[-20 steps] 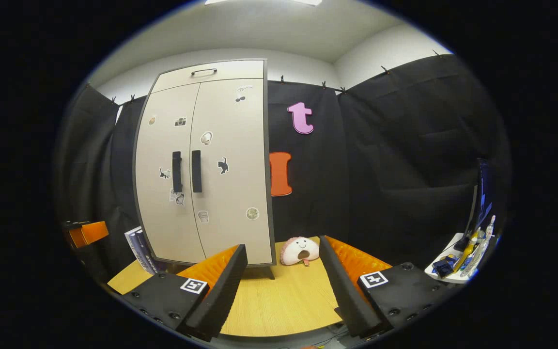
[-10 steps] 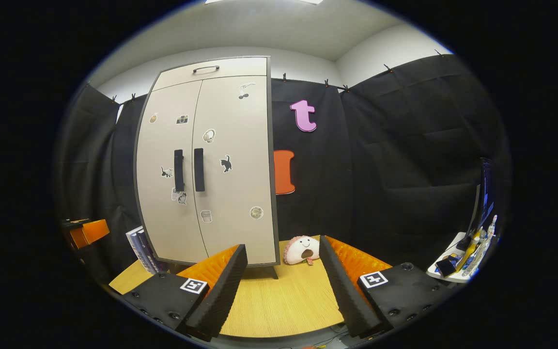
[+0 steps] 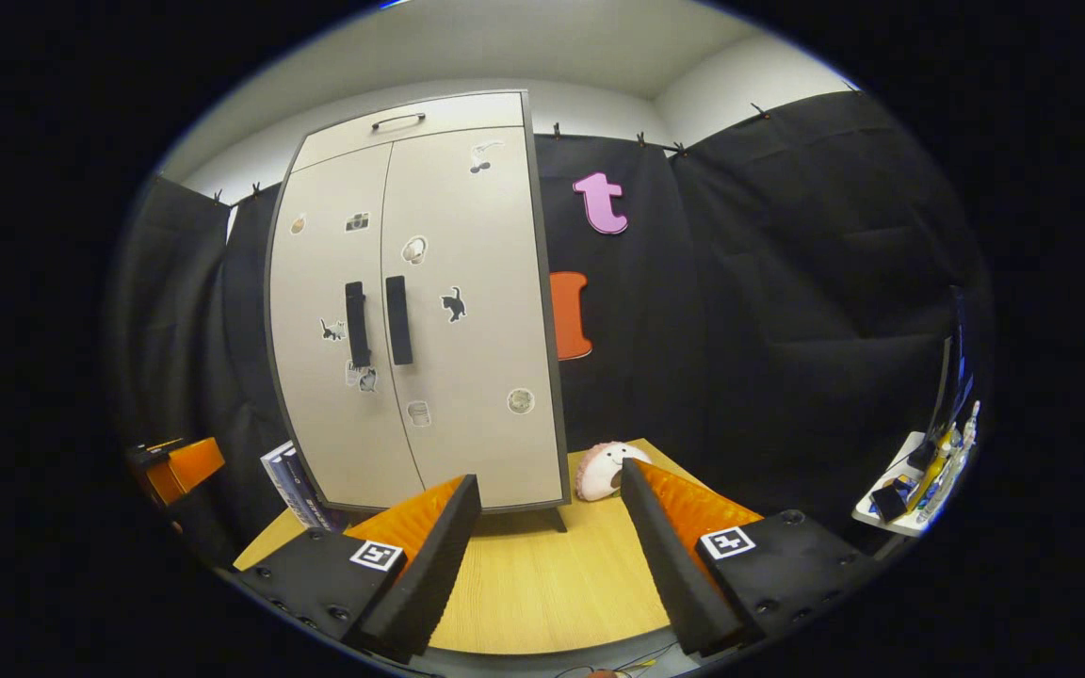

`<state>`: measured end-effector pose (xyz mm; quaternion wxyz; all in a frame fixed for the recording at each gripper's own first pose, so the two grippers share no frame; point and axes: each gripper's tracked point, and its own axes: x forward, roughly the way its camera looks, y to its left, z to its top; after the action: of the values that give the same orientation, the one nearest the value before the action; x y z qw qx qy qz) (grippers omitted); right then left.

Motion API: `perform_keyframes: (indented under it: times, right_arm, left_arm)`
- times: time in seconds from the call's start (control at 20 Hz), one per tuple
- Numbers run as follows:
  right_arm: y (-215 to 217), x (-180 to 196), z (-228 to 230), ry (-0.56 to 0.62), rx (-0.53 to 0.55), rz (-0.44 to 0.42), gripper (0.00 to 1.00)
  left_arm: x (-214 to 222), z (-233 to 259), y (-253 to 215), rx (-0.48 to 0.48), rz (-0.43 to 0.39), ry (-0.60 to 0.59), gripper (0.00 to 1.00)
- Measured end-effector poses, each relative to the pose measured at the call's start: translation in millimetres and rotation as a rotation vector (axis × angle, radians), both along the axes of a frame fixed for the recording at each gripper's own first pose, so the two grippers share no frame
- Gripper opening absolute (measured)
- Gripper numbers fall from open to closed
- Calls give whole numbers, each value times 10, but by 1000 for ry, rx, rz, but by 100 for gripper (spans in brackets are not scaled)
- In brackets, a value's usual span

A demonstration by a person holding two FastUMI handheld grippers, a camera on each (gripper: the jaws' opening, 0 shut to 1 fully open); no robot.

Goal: Open the right door of the double-door shoe cabinet with the right hand, and open the left door with the left hand.

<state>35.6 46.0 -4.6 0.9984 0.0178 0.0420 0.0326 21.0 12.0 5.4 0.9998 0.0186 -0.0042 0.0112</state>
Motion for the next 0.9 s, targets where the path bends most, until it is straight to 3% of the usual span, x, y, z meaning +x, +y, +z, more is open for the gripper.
perform_keyframes:
  times: [0.6, 0.9]
  right_arm:
    - [1073, 992, 604, -12, 15, 144, 99]
    - [1621, 1531, 1021, -78, -45, 178, 99]
  left_arm:
    - [83, -120, 297, 3, 42, 23, 98]
    - [164, -136, 546, 20, 82, 23, 98]
